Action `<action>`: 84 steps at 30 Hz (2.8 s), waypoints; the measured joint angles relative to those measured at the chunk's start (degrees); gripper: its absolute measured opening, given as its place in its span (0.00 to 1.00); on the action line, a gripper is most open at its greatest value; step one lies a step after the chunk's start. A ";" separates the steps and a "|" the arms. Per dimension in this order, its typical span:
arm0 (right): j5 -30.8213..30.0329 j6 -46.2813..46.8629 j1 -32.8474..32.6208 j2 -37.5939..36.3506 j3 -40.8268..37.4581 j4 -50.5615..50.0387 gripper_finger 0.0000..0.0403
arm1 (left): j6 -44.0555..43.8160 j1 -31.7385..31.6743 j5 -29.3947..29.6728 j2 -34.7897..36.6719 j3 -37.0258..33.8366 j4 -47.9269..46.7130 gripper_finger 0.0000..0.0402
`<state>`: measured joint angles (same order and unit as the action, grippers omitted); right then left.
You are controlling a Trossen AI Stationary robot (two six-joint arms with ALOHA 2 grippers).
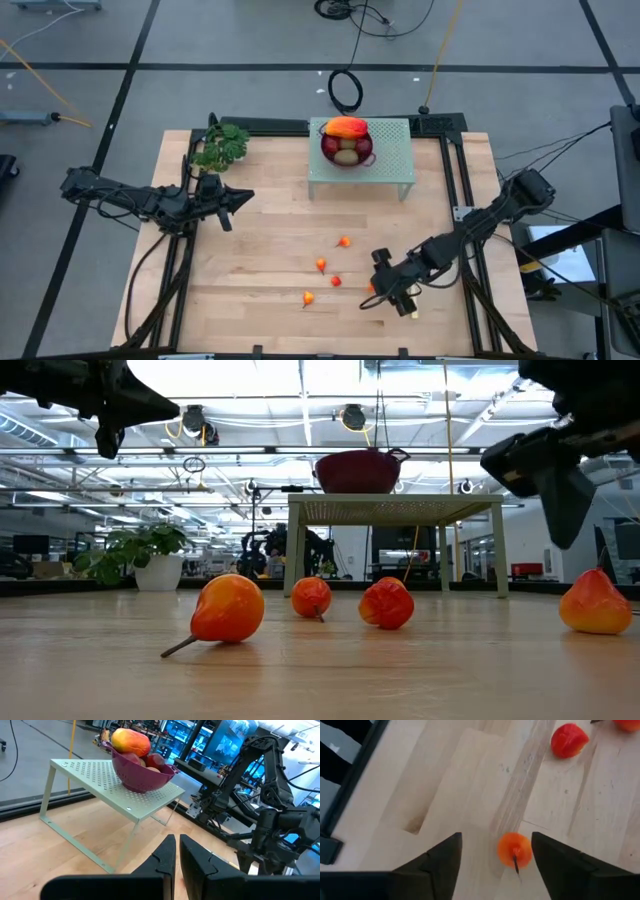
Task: Pick & Place Fruit
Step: Put the pear into the strainer bowl on the shelf
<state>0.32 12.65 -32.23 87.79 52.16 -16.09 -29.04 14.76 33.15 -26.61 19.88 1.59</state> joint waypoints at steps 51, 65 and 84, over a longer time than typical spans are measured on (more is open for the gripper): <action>1.29 2.62 3.43 7.65 -1.73 1.52 0.33 | 1.86 0.00 -0.02 -0.01 0.00 -0.13 0.06; 1.29 3.11 3.76 5.09 -2.05 1.14 0.31 | 3.48 0.00 -0.02 -0.01 0.00 -0.10 0.06; -19.06 10.43 13.35 -12.92 -1.92 32.20 0.31 | 8.00 0.00 -0.03 0.00 0.00 -0.08 0.06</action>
<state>-18.74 23.08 -18.88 74.87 50.24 16.12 -21.04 14.76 33.12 -26.61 19.88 1.51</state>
